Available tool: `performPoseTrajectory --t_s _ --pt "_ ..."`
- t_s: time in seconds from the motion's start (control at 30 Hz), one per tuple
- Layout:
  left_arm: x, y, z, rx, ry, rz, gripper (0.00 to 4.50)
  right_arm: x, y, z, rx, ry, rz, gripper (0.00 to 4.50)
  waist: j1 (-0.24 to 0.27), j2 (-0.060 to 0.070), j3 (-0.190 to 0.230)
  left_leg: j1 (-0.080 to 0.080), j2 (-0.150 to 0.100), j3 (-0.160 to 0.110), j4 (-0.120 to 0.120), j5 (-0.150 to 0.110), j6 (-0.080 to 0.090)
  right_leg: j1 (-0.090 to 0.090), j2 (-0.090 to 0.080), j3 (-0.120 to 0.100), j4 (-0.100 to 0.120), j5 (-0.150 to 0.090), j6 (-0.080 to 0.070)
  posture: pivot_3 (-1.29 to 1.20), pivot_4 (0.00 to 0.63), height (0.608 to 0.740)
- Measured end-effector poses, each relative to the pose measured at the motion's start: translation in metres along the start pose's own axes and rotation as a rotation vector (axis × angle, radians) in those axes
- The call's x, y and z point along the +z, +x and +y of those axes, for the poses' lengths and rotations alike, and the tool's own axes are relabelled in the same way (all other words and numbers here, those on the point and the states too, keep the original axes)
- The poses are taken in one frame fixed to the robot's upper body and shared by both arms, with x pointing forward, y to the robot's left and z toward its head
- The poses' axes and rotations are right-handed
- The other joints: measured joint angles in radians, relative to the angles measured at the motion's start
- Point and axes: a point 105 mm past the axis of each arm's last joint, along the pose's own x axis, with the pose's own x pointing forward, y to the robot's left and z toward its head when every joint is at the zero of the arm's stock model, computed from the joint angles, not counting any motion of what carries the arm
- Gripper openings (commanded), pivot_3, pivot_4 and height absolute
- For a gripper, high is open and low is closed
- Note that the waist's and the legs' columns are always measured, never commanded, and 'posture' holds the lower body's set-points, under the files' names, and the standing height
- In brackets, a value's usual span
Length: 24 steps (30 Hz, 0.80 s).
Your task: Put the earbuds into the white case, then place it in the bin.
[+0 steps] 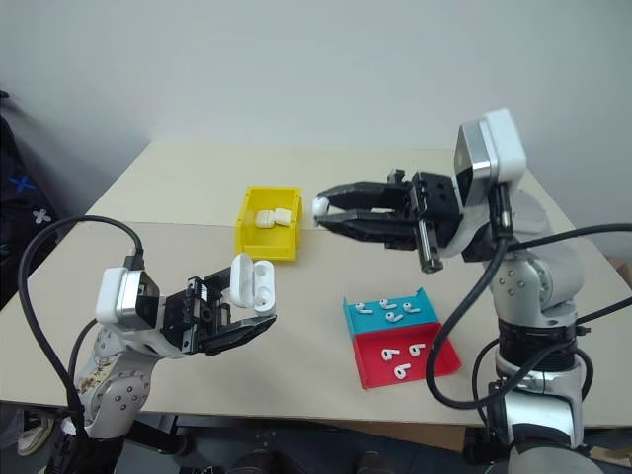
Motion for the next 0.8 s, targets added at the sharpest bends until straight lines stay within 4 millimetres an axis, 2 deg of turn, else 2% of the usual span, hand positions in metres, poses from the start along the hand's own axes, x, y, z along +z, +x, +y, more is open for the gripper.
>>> performPoseTrajectory --t_s 0.27,0.6,0.8 --pt "-0.002 0.002 -0.002 -0.015 -0.021 -0.004 2.76 -0.024 0.025 0.009 0.075 -0.022 -0.027 0.96 -0.002 0.000 0.000 0.000 0.001 0.000 0.000 0.000 0.000 0.000 0.001 0.000 0.001 0.000 0.000 0.00 0.150 0.740" --pt "-0.001 0.007 -0.003 -0.033 -0.023 -0.030 2.76 -0.040 0.030 0.007 0.094 -0.019 0.020 0.96 -0.001 0.000 0.000 0.000 0.001 0.000 0.000 0.000 0.000 -0.001 0.001 0.000 0.001 0.000 0.000 0.00 0.150 0.740" --pt "-0.002 0.008 -0.003 -0.033 -0.021 -0.027 2.76 -0.042 0.030 0.007 0.102 -0.036 0.031 0.96 -0.001 0.000 0.000 0.000 0.001 0.000 0.000 0.000 0.000 0.000 0.001 0.000 0.000 0.000 0.000 0.00 0.150 0.740"
